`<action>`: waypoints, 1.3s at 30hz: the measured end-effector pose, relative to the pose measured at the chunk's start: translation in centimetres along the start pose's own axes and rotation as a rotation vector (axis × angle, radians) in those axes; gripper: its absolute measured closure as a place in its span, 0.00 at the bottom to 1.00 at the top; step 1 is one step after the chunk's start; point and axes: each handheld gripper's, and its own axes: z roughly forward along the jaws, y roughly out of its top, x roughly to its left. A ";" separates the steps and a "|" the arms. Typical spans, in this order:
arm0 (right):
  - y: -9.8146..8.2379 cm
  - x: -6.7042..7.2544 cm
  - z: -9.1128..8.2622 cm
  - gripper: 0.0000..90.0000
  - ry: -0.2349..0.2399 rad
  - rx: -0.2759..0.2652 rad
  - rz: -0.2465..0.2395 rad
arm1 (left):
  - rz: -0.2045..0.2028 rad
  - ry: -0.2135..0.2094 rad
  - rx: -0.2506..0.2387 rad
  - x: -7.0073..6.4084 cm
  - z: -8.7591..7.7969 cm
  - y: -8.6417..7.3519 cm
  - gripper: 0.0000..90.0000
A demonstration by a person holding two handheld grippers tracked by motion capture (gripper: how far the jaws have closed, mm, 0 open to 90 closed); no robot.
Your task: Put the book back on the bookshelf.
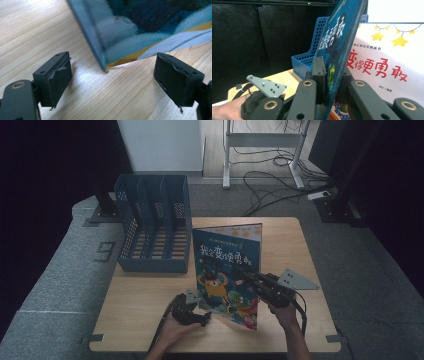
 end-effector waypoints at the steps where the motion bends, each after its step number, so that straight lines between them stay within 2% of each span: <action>1: 0.0 0.1 0.0 0.89 -0.002 0.000 -0.005 | 0.005 0.001 0.000 -0.2 0.1 0.1 0.15; 7: 0.1 0.3 0.0 0.89 0.000 -0.002 -0.025 | 0.002 0.012 -0.004 -0.2 0.2 0.1 0.13; 11: 0.3 0.7 -0.1 0.90 0.025 -0.009 -0.054 | -0.008 0.027 -0.013 -0.4 0.5 0.2 0.13; 12: 0.3 0.9 -0.1 0.91 0.043 -0.017 -0.053 | -0.009 0.032 -0.015 -0.4 0.6 0.3 0.13; 15: 0.3 0.8 -0.1 0.91 0.055 -0.020 -0.049 | -0.010 0.044 -0.021 -0.5 0.8 0.3 0.13; 20: 0.1 0.2 -0.2 0.91 0.060 -0.012 -0.032 | -0.010 0.060 -0.032 -0.5 1.0 0.3 0.13; 26: 0.2 0.1 -0.3 0.90 0.056 -0.003 -0.044 | -0.011 0.058 -0.035 -0.5 0.9 0.3 0.13; 32: 0.1 -0.3 -0.5 0.87 0.039 0.019 -0.048 | -0.034 0.047 -0.042 -0.2 0.7 0.3 0.16; 34: 0.1 -0.4 -0.6 0.87 0.042 0.023 -0.047 | -0.043 0.063 -0.059 0.0 0.5 0.2 0.17; 38: 0.0 -0.6 -0.7 0.86 0.042 0.036 -0.051 | -0.058 0.059 -0.110 0.4 -0.5 0.4 0.21; 39: 0.0 -0.6 -0.7 0.86 0.042 0.036 -0.051 | -0.058 0.059 -0.110 0.4 -0.5 0.4 0.21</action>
